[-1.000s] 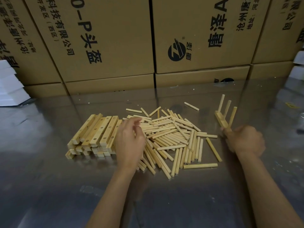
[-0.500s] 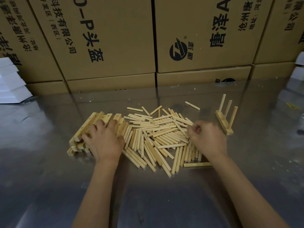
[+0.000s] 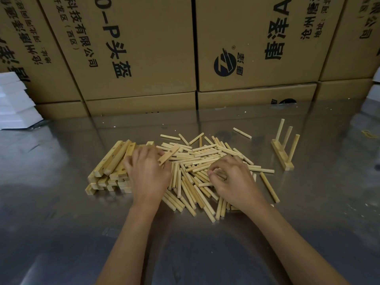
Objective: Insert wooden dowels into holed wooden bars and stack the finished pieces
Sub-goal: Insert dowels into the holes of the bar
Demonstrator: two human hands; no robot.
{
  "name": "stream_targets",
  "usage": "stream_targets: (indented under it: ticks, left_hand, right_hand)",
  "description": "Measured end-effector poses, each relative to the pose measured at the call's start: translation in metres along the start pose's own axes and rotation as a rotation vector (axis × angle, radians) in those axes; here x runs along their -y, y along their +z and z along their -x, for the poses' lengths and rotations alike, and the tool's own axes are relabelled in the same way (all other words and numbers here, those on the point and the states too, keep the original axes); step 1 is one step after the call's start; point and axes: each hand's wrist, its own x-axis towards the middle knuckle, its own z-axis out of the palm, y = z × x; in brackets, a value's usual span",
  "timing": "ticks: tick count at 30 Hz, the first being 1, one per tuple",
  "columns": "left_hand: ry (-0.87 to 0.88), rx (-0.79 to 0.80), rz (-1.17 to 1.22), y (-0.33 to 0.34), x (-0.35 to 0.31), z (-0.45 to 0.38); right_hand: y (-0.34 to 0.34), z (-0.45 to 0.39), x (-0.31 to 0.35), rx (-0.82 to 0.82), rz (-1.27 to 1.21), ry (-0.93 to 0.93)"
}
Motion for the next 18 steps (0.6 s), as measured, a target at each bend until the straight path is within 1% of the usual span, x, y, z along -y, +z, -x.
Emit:
stream_targets:
  ticks: [2, 5, 6, 8, 10, 12, 13, 15, 18]
  left_hand:
    - [-0.036, 0.037, 0.233, -0.001, -0.009, 0.002]
    - [-0.135, 0.144, 0.522, 0.001, -0.018, 0.006]
    - [-0.182, 0.188, 0.621, 0.002, -0.019, 0.005]
    - [-0.286, 0.278, 0.798, 0.002, -0.022, 0.004]
    - [-0.416, 0.375, 0.971, 0.000, -0.024, 0.003]
    - [-0.524, 0.461, 1.121, -0.004, -0.025, 0.002]
    - [-0.529, 0.515, 1.171, -0.006, -0.024, 0.002]
    - [-0.463, 0.622, 1.236, -0.008, -0.024, 0.003]
    - [-0.382, 0.744, 1.274, -0.011, -0.027, 0.007]
  right_hand:
    - [0.000, 0.000, 0.002, 0.042, -0.019, -0.023]
    - [-0.001, 0.000, 0.001, 0.210, 0.046, -0.057]
    - [-0.001, 0.000, 0.001, 0.238, 0.061, -0.057]
    - [-0.001, 0.001, 0.000, 0.238, 0.072, -0.056]
    - [-0.002, 0.000, 0.001, 0.187, 0.070, -0.087]
    - [-0.005, -0.001, 0.005, 0.101, -0.016, -0.103]
    - [-0.006, -0.001, 0.008, 0.052, -0.081, -0.098]
    - [-0.009, -0.001, 0.015, -0.048, -0.175, -0.090]
    - [-0.013, 0.000, 0.021, -0.197, -0.230, -0.063]
